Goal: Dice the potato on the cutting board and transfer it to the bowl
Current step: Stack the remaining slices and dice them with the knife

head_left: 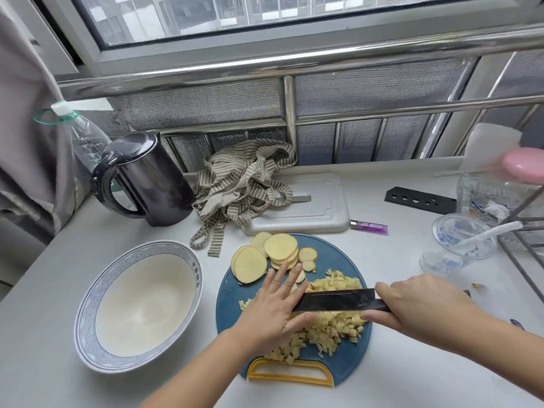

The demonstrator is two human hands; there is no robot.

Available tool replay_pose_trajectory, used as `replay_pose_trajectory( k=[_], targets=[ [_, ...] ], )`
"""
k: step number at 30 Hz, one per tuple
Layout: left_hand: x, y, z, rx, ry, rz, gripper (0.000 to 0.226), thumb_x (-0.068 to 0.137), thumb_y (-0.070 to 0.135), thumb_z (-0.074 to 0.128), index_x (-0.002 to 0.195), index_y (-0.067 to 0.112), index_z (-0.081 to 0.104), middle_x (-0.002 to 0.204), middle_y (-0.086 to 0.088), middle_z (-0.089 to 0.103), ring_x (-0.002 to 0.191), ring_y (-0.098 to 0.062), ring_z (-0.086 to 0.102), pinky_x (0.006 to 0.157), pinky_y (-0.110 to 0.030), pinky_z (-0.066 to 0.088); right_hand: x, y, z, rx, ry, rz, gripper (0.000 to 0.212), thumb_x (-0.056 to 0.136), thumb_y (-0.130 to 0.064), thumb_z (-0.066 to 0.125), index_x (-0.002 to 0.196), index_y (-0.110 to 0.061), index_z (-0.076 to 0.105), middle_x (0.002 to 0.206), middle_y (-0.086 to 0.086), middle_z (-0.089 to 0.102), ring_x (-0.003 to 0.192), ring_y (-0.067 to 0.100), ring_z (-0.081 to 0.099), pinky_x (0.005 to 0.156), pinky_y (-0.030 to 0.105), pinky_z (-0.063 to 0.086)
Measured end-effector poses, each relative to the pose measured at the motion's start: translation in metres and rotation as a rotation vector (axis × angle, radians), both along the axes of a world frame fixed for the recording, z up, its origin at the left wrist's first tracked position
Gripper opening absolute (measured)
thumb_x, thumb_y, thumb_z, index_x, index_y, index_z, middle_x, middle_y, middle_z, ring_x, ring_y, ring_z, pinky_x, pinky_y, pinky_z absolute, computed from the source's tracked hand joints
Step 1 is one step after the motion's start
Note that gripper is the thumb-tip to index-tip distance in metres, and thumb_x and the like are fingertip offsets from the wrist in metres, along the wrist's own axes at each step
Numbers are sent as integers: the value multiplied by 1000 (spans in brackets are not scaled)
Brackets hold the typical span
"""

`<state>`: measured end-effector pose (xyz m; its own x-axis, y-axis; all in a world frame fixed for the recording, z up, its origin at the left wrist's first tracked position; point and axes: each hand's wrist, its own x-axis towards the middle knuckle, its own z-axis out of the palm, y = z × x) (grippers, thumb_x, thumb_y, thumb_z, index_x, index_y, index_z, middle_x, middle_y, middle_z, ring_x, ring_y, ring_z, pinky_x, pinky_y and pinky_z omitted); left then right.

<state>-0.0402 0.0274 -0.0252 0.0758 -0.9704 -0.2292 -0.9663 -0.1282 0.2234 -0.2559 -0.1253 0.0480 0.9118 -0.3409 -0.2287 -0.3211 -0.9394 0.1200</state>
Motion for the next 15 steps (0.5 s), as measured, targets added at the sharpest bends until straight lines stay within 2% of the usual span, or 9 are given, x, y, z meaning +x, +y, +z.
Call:
replay_pose_trajectory(
  k=[3, 6, 8, 11, 13, 15],
  targets=[
    [0, 4, -4, 17, -18, 20, 83, 84, 73, 0, 153, 27, 1, 153, 10, -31, 133, -9, -43, 106, -25, -32, -10, -1, 2, 48, 3, -83, 91, 48, -76, -31, 86, -27, 35, 97, -6, 64, 92, 19, 62, 57, 31, 29],
    [5, 12, -10, 18, 30, 88, 67, 96, 61, 9, 154, 28, 9, 157, 7, -23, 138, -11, -36, 111, -30, -27, -18, -11, 9, 31, -62, -159, 88, 53, -80, -31, 74, -26, 35, 74, -8, 52, 72, 15, 53, 51, 29, 28],
    [12, 16, -17, -103, 104, 189, 51, 104, 42, 24, 153, 27, 24, 161, 5, -3, 143, -9, -22, 119, -34, -14, -22, -17, 10, 116, -131, -268, 77, 63, -81, -11, 69, -23, 39, 64, -6, 46, 60, 11, 44, 52, 28, 31],
    [23, 13, -18, -361, 264, 371, 33, 100, 25, 51, 131, 22, 59, 152, 1, 37, 146, -14, 11, 120, -38, 15, -27, -20, 5, 296, -241, -400, 67, 74, -76, 15, 62, -16, 41, 56, -1, 47, 52, 11, 42, 54, 26, 33],
    [27, 11, -12, -447, 328, 473, 20, 92, 22, 63, 110, 20, 73, 142, 4, 49, 142, -14, 24, 117, -31, 20, -30, -18, -1, 400, -272, -475, 66, 81, -71, 26, 63, -10, 45, 56, 3, 49, 50, 11, 40, 55, 23, 34],
    [29, 12, -5, -485, 392, 550, 9, 86, 23, 71, 92, 20, 78, 136, 6, 52, 139, -11, 28, 112, -22, 17, -31, -16, -10, 527, -306, -537, 67, 80, -68, 34, 64, -5, 50, 50, 1, 47, 46, 10, 39, 51, 24, 33]
  ],
)
